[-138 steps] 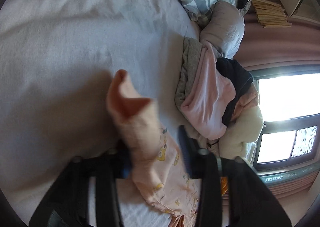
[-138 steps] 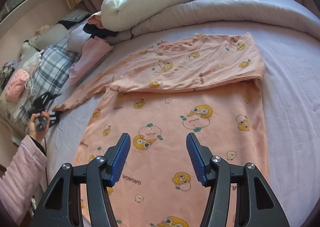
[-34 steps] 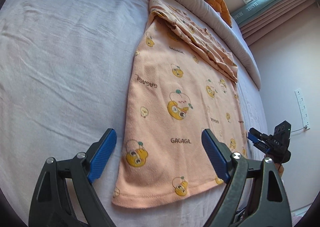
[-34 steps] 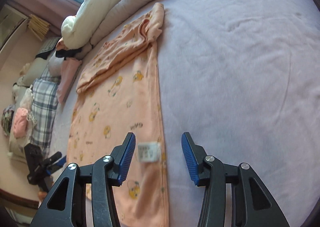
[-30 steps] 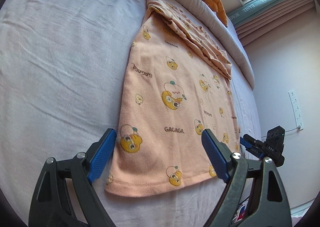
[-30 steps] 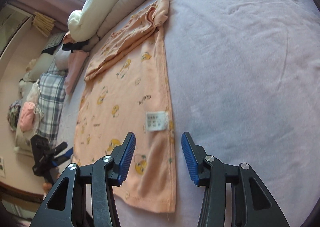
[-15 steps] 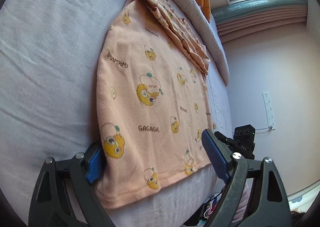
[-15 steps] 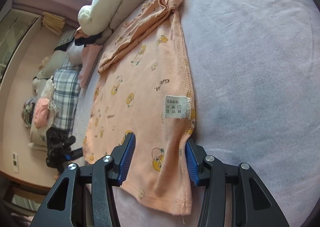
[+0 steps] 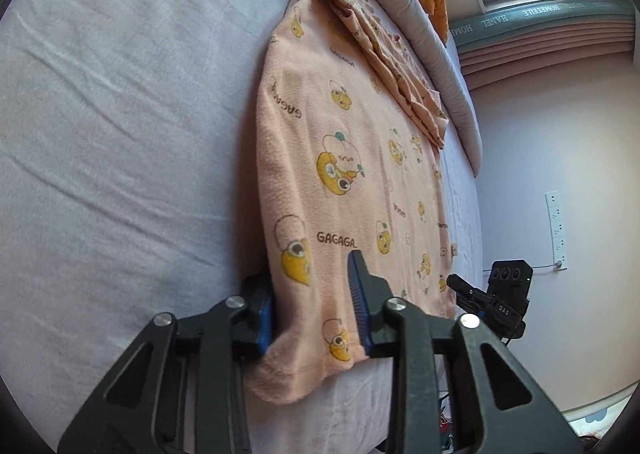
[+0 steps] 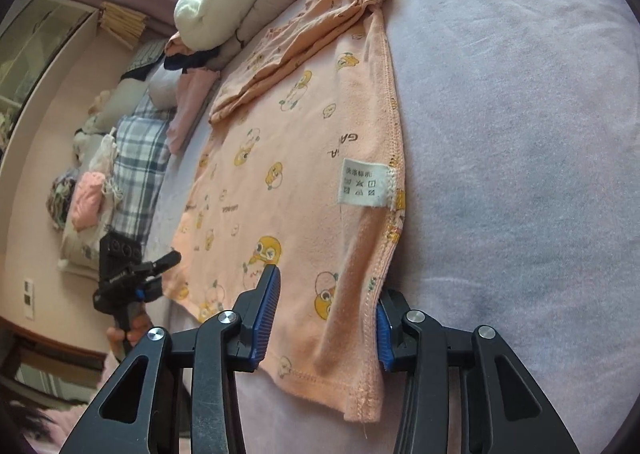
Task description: Fold small clothes
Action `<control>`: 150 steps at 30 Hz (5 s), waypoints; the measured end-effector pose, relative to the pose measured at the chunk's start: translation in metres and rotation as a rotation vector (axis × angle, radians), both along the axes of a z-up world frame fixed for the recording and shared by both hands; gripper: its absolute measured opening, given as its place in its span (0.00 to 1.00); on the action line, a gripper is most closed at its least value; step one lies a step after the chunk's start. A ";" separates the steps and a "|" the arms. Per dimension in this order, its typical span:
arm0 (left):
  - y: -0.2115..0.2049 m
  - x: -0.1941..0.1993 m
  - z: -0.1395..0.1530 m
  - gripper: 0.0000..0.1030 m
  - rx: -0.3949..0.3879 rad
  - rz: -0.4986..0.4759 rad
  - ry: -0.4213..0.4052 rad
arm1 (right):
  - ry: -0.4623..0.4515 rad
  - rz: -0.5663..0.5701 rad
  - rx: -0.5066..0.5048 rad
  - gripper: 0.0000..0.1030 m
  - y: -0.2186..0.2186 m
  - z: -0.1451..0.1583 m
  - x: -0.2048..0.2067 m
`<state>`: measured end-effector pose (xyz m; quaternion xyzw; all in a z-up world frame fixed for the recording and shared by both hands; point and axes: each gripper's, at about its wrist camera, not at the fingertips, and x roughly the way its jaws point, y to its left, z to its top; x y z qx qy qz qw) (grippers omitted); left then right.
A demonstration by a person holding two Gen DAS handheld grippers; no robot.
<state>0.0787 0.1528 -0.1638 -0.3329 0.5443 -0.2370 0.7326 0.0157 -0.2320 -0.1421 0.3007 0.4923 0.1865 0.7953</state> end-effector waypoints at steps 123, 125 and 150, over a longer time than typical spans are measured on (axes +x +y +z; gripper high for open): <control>-0.001 0.127 0.013 0.01 -0.217 0.127 0.040 | 0.005 -0.224 0.204 0.06 -0.052 0.022 0.120; 0.005 0.134 0.017 0.02 -0.252 0.194 0.023 | -0.035 -0.224 0.176 0.05 -0.050 0.031 0.124; 0.029 0.214 0.016 0.21 -0.226 0.500 0.141 | 0.135 -0.531 0.449 0.32 -0.095 -0.001 0.190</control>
